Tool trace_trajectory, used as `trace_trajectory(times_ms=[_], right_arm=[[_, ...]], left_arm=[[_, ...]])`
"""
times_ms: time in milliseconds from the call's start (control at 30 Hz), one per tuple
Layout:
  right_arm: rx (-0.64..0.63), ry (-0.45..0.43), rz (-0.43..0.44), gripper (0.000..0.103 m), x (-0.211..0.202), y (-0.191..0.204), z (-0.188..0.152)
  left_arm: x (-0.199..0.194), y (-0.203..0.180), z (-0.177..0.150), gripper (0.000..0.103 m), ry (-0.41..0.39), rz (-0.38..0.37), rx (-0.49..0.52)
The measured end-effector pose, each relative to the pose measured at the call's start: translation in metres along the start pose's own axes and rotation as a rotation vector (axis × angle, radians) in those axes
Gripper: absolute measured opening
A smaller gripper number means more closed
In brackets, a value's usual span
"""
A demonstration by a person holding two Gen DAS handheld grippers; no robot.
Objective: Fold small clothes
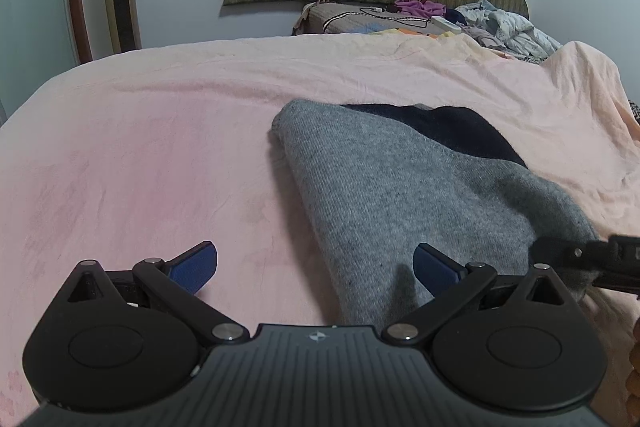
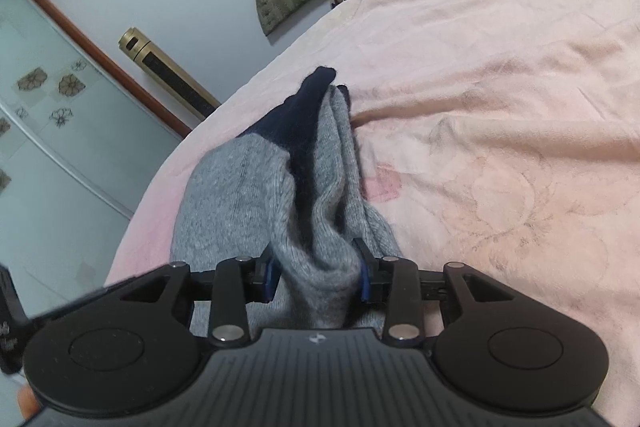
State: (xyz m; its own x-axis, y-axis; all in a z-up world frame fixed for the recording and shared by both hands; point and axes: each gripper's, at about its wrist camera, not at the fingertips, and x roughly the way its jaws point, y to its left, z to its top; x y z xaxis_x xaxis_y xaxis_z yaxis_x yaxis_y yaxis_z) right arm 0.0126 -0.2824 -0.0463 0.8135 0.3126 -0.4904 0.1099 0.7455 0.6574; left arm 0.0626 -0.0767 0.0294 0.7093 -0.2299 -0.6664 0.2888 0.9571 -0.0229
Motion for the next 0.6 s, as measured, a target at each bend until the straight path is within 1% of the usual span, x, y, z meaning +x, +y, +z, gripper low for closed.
trace_trajectory(times_ms=[100,133,167,200,267,300,367,467,500,533,567,600], right_arm=[[0.032,-0.007,0.028,0.036,0.001,-0.004,0.003],[0.052,-0.011,0.036,0.030,0.001,-0.006,0.005],[0.072,-0.013,0.047,0.016,0.001,-0.009,0.006],[0.092,-0.013,0.059,0.011,0.001,-0.012,0.008],[0.131,-0.023,0.082,0.010,-0.003,-0.018,0.010],[0.130,-0.021,0.069,0.010,-0.004,-0.020,0.011],[0.094,-0.005,0.013,0.010,-0.003,-0.021,0.012],[0.045,0.012,0.009,0.013,-0.008,-0.020,0.016],[0.020,0.009,-0.002,0.017,-0.011,-0.018,0.018],[-0.005,0.005,-0.021,0.035,-0.014,-0.017,0.020],[-0.030,0.004,-0.043,0.067,-0.015,-0.016,0.023],[-0.048,0.003,-0.046,0.078,-0.015,-0.017,0.025]], left_arm=[[-0.007,0.003,-0.006,0.103,0.003,-0.011,-0.012],[-0.008,0.004,-0.009,0.103,0.008,-0.016,-0.013],[-0.009,0.004,-0.011,0.103,0.014,-0.023,-0.012],[-0.009,0.004,-0.013,0.103,0.019,-0.030,-0.009],[-0.010,0.003,-0.017,0.103,0.028,-0.050,-0.004],[-0.008,0.004,-0.018,0.103,0.035,-0.061,-0.006],[-0.002,0.008,-0.018,0.103,0.054,-0.084,-0.030],[0.010,0.021,-0.019,0.103,0.103,-0.140,-0.104],[0.014,0.026,-0.021,0.103,0.120,-0.173,-0.139],[0.018,0.031,-0.022,0.103,0.138,-0.207,-0.172],[0.022,0.034,-0.023,0.103,0.154,-0.244,-0.206],[0.024,0.038,-0.024,0.103,0.158,-0.267,-0.233]])
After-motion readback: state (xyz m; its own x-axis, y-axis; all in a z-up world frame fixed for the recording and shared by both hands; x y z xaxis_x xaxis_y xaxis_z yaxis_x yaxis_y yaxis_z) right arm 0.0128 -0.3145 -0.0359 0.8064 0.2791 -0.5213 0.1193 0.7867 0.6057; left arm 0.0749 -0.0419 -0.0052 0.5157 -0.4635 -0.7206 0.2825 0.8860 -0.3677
